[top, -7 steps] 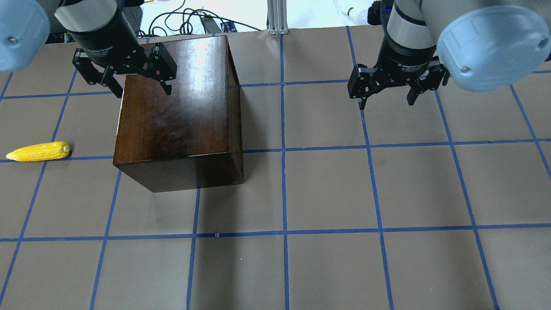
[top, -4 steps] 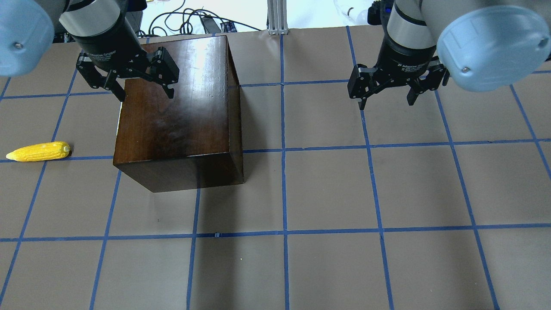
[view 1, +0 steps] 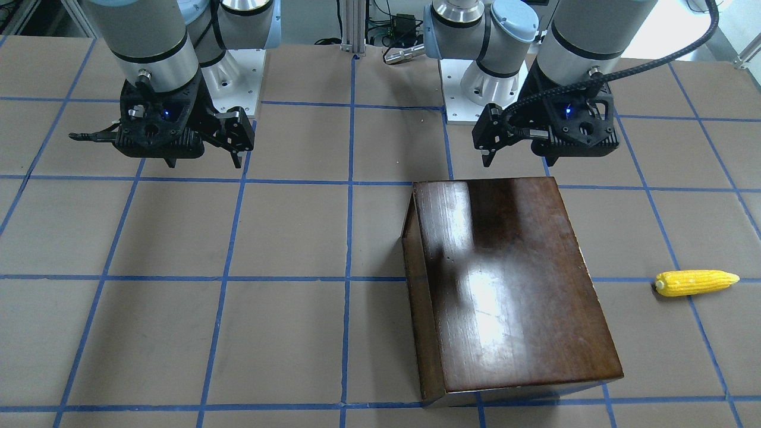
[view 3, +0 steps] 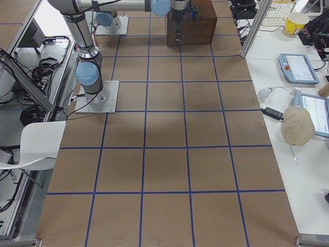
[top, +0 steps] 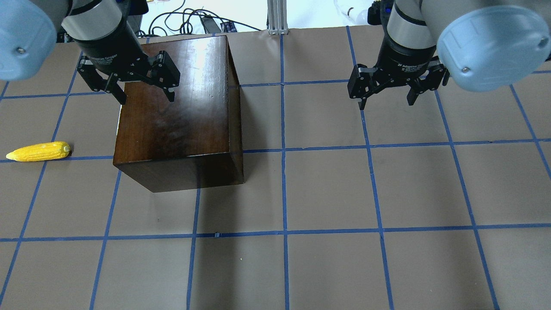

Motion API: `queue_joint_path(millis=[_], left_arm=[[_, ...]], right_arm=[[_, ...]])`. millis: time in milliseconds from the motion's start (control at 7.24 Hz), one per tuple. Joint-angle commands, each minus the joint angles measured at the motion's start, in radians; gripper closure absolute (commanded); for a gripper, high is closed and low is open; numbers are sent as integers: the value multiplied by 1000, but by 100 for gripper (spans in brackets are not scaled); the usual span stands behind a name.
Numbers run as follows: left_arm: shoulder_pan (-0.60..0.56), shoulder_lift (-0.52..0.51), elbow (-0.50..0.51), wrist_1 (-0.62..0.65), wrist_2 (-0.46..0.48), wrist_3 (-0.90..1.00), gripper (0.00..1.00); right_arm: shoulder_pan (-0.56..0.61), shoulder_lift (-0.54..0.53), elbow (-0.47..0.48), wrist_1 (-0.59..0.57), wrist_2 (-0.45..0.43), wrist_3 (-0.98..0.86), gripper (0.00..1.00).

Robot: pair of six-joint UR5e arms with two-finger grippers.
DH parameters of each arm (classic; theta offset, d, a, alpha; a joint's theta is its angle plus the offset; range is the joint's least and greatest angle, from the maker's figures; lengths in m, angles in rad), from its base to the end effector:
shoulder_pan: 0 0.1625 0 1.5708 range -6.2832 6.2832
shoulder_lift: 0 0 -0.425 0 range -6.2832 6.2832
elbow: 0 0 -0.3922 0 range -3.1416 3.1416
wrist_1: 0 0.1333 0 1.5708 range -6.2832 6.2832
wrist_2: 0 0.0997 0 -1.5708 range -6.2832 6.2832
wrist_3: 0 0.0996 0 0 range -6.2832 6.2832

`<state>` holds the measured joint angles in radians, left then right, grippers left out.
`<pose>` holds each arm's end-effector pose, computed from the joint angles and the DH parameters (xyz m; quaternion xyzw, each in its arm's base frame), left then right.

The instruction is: Open drawer and put corn inside

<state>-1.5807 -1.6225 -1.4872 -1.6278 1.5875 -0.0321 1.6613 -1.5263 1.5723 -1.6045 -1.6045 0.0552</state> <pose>-0.1367 -0.5098 0.4974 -0.0110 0.9998 0.0124 0.0086 0.1754 -0.4953 0.4683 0.0177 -0.9997 -0.0049 0.0173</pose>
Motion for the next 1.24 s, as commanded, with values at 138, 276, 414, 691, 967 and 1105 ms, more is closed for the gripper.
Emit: queue_joint_path(millis=[138,276,414,691,967,1105], left_arm=[[-1,12,-2,0,2,0,0],[-1,7,-1,2,0,0,0],[-1,4,-1,3,-1,0,0],[2,0,-1,25,-6,0,0],[5,4,-1,23,-9,9,0],[25,3,1,25,-11,17,0]], right_arm=[[0,0,0,0,0,0,0],[0,0,0,0,0,0,0],[0,0,0,0,0,0,0],[0,0,0,0,0,0,0],[0,0,0,0,0,0,0],[0,0,0,0,0,0,0]])
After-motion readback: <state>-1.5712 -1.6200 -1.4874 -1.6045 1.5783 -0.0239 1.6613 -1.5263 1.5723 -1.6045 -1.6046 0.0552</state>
